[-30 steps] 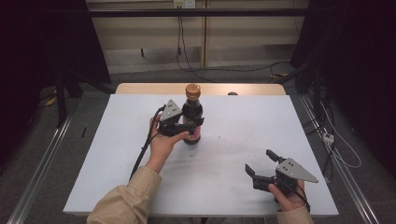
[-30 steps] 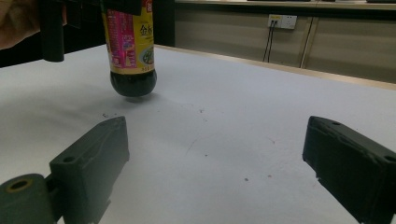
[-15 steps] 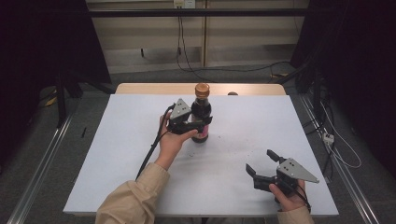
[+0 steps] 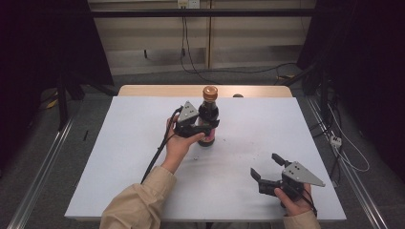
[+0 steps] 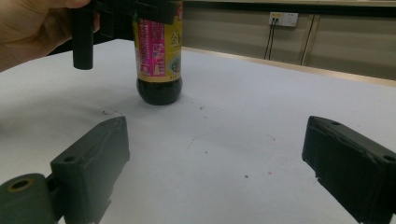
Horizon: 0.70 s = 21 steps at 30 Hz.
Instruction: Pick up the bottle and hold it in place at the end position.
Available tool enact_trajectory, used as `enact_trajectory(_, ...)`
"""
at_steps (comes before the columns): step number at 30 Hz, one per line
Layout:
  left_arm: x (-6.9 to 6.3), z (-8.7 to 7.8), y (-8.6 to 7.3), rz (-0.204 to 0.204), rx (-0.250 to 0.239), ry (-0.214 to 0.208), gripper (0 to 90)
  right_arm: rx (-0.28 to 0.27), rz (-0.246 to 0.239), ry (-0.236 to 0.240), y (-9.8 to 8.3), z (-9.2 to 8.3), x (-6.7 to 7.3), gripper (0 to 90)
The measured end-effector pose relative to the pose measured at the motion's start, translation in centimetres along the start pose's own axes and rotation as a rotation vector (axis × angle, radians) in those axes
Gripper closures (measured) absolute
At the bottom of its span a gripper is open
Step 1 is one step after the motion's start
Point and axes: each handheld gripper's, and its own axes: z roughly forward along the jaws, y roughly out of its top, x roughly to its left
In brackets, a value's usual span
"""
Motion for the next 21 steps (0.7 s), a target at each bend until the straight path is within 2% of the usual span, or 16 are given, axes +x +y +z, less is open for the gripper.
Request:
enact_trajectory(1,0.0,0.0,0.0,-0.012,-0.008,0.0,31.4,0.0,-0.001,-0.002,0.0,0.0,0.0,6.9)
enact_trajectory(2,0.1,0.0,0.0,-0.001,-0.005,0.004,31.4,0.0,-0.003,-0.001,0.0,0.0,0.0,6.9)
enact_trajectory(3,0.1,0.0,-0.1,-0.015,-0.012,0.005,31.4,0.0,-0.003,-0.001,0.0,0.0,0.0,6.9)
enact_trajectory(10,0.4,0.2,-0.3,-0.008,-0.032,-0.021,30.8,0.007,0.0,0.001,0.0,0.0,0.1,6.9)
enact_trajectory(19,1.0,-0.4,-0.5,-0.048,-0.024,-0.043,30.3,0.006,0.001,0.001,0.0,0.1,0.1,6.9)
enact_trajectory(21,1.0,-0.5,-0.5,-0.024,-0.013,-0.055,30.2,0.006,0.0,0.002,0.0,0.1,0.1,6.9)
